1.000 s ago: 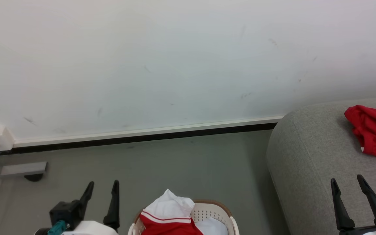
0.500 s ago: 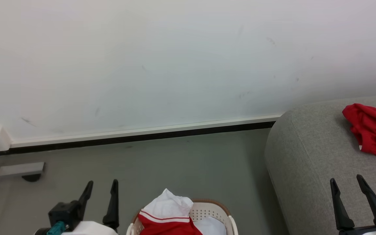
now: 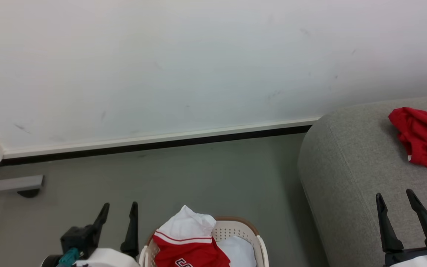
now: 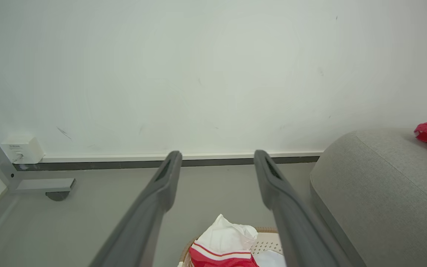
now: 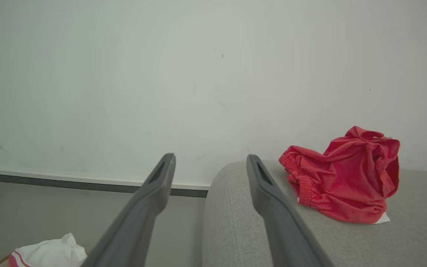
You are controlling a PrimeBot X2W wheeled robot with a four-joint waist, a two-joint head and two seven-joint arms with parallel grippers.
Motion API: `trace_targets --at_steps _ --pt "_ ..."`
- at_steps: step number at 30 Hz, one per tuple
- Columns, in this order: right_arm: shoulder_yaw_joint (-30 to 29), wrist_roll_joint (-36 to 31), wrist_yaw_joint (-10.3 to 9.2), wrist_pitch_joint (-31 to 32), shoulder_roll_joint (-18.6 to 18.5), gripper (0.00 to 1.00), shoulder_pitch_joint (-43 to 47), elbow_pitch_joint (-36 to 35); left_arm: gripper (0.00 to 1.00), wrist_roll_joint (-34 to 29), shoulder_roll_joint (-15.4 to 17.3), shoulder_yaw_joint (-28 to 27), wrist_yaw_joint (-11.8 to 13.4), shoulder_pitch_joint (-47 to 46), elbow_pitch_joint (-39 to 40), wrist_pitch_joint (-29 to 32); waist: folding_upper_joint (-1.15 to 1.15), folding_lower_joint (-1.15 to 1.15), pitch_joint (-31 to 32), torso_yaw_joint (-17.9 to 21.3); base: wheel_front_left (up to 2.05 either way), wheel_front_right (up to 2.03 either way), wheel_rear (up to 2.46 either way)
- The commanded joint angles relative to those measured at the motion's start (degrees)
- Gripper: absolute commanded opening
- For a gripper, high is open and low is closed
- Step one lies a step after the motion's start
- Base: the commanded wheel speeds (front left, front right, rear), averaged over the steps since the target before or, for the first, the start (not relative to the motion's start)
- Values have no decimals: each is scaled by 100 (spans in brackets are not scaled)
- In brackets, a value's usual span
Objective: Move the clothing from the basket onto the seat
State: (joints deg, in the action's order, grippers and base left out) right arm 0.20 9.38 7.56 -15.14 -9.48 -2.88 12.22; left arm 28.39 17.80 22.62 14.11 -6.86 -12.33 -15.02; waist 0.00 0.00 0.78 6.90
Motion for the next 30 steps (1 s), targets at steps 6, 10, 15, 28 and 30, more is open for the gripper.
trace_targets --at_steps 6,10,15,28,30 --pt "0 92 -15 -1 7 100 -325 -198 100 -234 -47 249 -37 -575 -191 323 0 0 -549 97 0 0 0" --pt "51 180 -15 0 29 100 -638 -304 100 -417 -163 485 -83 -1152 -521 662 0 0 -1043 207 0 0 0" --pt "152 268 -15 0 50 100 -1158 -406 100 -570 -413 754 -183 -1913 -1202 1027 0 0 -1679 387 0 0 0" --pt "438 587 -15 0 121 100 -2469 -789 100 -920 -1018 1391 -402 -3492 -3430 2023 0 0 -3359 912 0 0 0" --pt "473 663 -15 -1 85 100 -2626 -863 100 -961 -1069 1431 -387 -3659 -3729 2077 0 0 -3596 988 0 0 0"
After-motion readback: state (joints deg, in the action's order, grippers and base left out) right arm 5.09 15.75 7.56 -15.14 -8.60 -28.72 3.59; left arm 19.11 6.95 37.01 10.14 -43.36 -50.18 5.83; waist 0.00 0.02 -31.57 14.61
